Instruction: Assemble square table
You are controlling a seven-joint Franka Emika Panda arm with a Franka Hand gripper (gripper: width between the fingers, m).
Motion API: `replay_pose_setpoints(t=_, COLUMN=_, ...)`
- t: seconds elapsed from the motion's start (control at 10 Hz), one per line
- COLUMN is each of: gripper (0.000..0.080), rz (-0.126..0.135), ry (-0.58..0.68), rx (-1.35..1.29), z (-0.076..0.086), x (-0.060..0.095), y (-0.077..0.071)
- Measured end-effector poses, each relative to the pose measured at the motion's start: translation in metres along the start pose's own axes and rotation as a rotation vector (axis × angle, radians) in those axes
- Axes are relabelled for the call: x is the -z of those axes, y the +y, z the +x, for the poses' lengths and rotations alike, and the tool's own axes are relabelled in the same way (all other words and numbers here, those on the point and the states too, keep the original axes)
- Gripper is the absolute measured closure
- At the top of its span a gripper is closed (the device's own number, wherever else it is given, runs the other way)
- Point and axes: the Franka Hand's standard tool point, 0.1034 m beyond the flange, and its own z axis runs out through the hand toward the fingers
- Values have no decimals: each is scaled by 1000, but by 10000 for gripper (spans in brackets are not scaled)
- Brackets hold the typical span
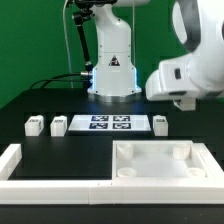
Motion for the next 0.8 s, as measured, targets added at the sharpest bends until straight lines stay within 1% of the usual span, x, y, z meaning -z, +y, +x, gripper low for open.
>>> replay_pose_setpoints(t=0.1, gripper=509, rz=4, ry=102, rx=-6, z=5, x=-4, y=-3)
replay_pose_setpoints(t=0.2, gripper=509, rz=5, ry=164, rx=-9, z=3, x=-2, y=-2)
replay_pose_setpoints(t=0.3, gripper=509, rz=9, ry=216, rx=-10, z=4, x=1, y=-2)
replay_pose_setpoints(t=0.4, gripper=509, rz=-1, ry=289, rx=11, z=6, x=10, y=2)
replay_pose_setpoints(t=0.5, gripper=509, rz=-25, ry=361, rx=45, z=3, x=41, y=14)
replay_pose_setpoints(t=0.6, gripper=509, rz=-32, ry=406, rx=79, z=1, x=68, y=23)
replay_pose_setpoints(t=0.7, gripper=509, rz=-29, ry=461, rx=90, z=-6, x=101, y=33)
replay_pose_setpoints(t=0.8, gripper=509, rz=-47, ry=516, rx=84, z=-20, x=122, y=39)
